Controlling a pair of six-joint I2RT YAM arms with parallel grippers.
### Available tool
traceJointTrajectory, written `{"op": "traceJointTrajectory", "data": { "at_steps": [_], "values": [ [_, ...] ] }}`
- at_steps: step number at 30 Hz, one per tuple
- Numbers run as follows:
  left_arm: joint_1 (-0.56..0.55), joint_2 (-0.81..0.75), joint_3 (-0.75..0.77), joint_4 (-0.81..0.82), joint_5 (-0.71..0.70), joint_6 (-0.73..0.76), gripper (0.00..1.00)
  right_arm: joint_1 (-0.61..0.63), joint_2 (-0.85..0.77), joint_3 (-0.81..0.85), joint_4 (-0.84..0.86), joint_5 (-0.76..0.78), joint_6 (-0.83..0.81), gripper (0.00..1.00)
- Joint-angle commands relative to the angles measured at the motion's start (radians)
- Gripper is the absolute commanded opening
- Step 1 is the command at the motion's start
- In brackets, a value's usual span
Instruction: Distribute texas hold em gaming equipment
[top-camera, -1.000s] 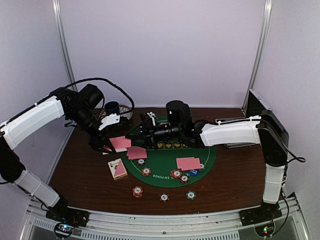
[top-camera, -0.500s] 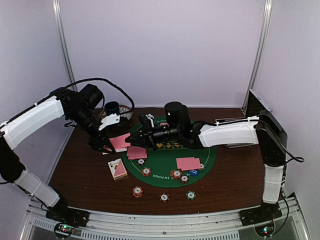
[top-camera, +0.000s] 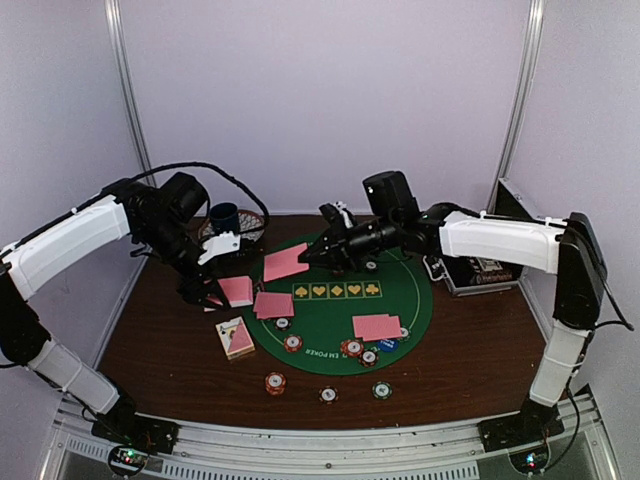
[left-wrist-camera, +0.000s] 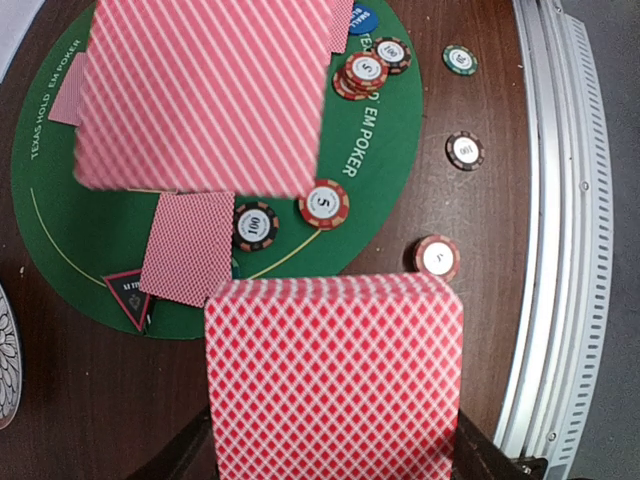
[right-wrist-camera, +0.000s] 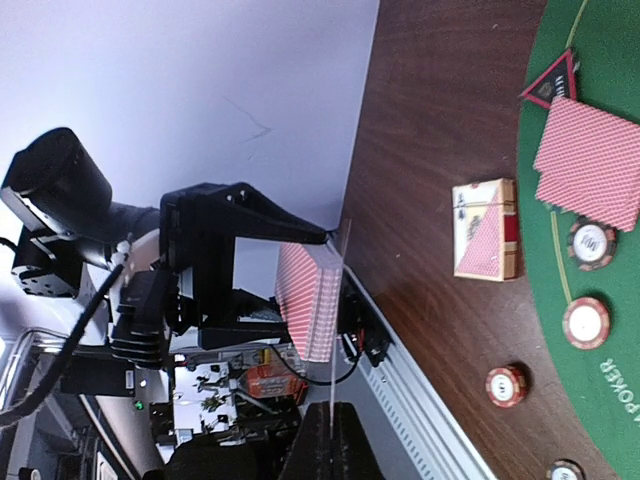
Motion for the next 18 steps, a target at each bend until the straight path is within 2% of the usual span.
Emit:
{"op": "traceJointTrajectory", "data": {
  "at_steps": [1, 5, 9, 12, 16, 18],
  "values": [
    [0.006, -0.033, -0.022, -0.002, -0.012, 0.005, 0.00, -0.044, -0.031, 0.143, -0.452, 0.078, -0.342, 0.00],
    [0.015, -0.042, -0.036, -0.001, -0.013, 0.001, 0.00, -0.054, 0.033, 0.324, -0.767, 0.216, -0.567, 0.00],
    [0.022, -0.057, -0.050, -0.005, -0.024, -0.005, 0.00, -0.049, 0.128, 0.493, -1.002, 0.431, -0.752, 0.00],
    [0.027, -0.077, -0.069, -0.005, -0.031, -0.006, 0.00, -0.036, 0.188, 0.588, -1.085, 0.592, -0.857, 0.00],
    [0.035, -0.095, -0.085, -0.012, -0.040, -0.006, 0.00, 0.002, 0.234, 0.652, -1.106, 0.850, -0.989, 0.00],
    [0.038, -0.102, -0.088, -0.016, -0.046, -0.006, 0.00, 0.015, 0.252, 0.675, -1.095, 0.924, -1.031, 0.00]
  ]
}}
